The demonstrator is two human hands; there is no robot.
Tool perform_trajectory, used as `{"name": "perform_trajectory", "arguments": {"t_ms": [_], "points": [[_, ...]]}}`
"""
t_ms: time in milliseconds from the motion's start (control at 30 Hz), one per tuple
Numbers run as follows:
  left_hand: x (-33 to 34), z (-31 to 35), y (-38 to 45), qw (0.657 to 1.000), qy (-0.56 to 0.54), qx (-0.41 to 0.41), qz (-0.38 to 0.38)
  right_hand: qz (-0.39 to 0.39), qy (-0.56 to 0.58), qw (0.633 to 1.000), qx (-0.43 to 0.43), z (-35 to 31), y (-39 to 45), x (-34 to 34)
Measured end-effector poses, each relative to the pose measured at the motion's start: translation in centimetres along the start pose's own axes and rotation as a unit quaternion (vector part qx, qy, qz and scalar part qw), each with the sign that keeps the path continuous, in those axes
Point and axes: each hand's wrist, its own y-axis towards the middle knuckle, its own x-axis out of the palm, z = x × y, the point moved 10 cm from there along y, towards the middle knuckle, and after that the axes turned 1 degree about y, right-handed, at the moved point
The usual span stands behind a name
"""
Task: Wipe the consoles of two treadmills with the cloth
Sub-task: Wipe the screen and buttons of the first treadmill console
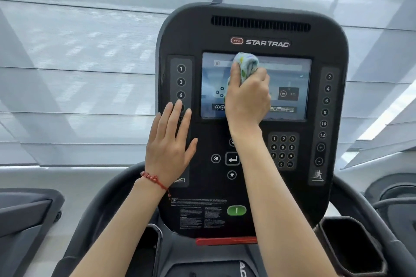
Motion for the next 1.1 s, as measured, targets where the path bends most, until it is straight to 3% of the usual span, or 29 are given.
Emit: {"name": "perform_trajectory", "arguments": {"t_ms": [300,400,600,1100], "points": [[0.1,-0.1,0.0,1.0,-0.012,-0.002,0.005,0.018,0.001,0.995,-0.099,-5.9,-1.9,2.5],[0.1,-0.1,0.0,1.0,-0.009,0.002,0.004,0.037,-0.02,0.991,-0.129,-5.6,-1.0,1.8],[-0.1,0.0,0.0,1.0,0.002,0.005,-0.004,-0.002,-0.024,0.991,-0.132,-2.6,1.3,0.9],[0.2,0.0,-0.1,1.0,0.013,0.015,0.01,0.07,-0.077,0.994,0.042,9.5,7.2,-7.0]]}}
